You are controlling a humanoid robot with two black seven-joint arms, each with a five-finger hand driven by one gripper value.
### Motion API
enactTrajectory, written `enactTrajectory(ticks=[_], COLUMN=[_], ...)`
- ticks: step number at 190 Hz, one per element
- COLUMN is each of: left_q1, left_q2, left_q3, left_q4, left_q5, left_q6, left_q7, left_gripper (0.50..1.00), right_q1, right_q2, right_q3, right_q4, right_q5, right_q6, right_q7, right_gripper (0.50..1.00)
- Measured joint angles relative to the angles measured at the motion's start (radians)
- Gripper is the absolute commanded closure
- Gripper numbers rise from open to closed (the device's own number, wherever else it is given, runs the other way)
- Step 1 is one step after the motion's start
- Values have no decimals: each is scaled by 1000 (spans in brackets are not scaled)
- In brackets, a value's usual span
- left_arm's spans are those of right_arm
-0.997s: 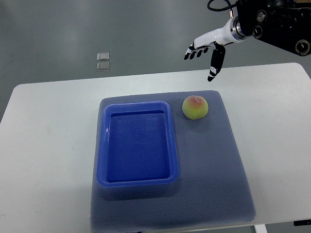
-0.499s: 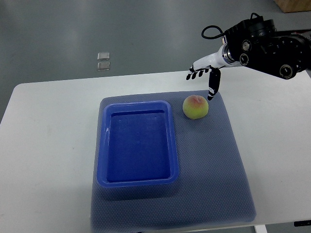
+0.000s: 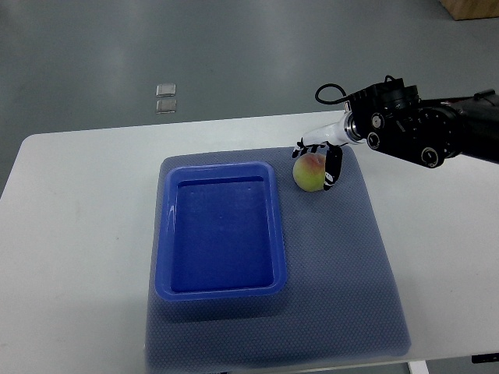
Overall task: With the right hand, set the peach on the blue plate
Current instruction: 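Lower the right hand around the peach and close the fingers, then lift the peach with the right hand up off the mat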
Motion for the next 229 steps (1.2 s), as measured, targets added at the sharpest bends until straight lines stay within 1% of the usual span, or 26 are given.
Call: enactTrajectory(ticks=[19,27,43,49,52,54,55,64,65,66,67,68,69,70,73,75,76,80,89,90,111,130,173,193,206,229], left_q1=[0,0,0,0,0,0,0,0,0,0,0,0,0,0,0,0,0,0,0,0,0,-1,0,0,1,1], left_q2=[0,0,0,0,0,0,0,0,0,0,0,0,0,0,0,0,0,0,0,0,0,0,0,0,0,0], left_q3=[0,0,0,0,0,0,0,0,0,0,0,0,0,0,0,0,0,0,0,0,0,0,0,-1,-1,-2], left_q4=[0,0,0,0,0,0,0,0,0,0,0,0,0,0,0,0,0,0,0,0,0,1,8,9,6,2], left_q5=[0,0,0,0,0,0,0,0,0,0,0,0,0,0,0,0,0,0,0,0,0,0,-1,-1,-1,-1], left_q6=[0,0,0,0,0,0,0,0,0,0,0,0,0,0,0,0,0,1,1,1,1,1,1,1,2,1], left_q7=[0,0,0,0,0,0,0,0,0,0,0,0,0,0,0,0,0,0,0,0,0,0,0,0,0,0], left_gripper=[500,500,500,500,500,500,500,500,500,500,500,500,500,500,500,500,500,500,500,500,500,500,500,500,500,500], right_q1=[-16,-20,-33,-37,-40,-41,-42,-45,-46,-46,-46,-47,-47,-47,-48,-48,-48,-49,-49,-49,-26,69,427,547,580,587], right_q2=[15,19,24,25,26,26,26,27,27,27,27,27,27,27,27,27,27,27,27,27,14,-26,-192,-235,-238,-209], right_q3=[-2,-3,-4,-5,-5,-5,-5,-8,-8,-8,-9,-9,-9,-10,-12,-14,-15,-18,-25,-26,-31,-24,-14,-15,-17,-18], right_q4=[-15,-17,-20,-21,-21,-21,-21,-22,-22,-23,-23,-23,-23,-23,-24,-25,-25,-27,-29,-29,-26,9,224,302,327,337], right_q5=[0,0,-1,-1,-2,-2,-2,-6,-7,-7,-8,-8,-9,-10,-12,-15,-16,-21,-32,-33,-41,-29,45,79,85,90], right_q6=[-26,-36,-58,-64,-68,-70,-71,-79,-80,-81,-81,-82,-83,-83,-85,-87,-88,-91,-95,-96,-95,-68,102,166,184,176], right_q7=[3,4,6,7,9,9,10,14,14,15,15,15,15,15,16,17,17,18,19,20,20,20,17,15,14,10], right_gripper=[581,601,677,715,752,752,770,771,844,844,869,869,889,889,928,928,946,975,975,1000,1000,1000,1000,1000,1000,1000])
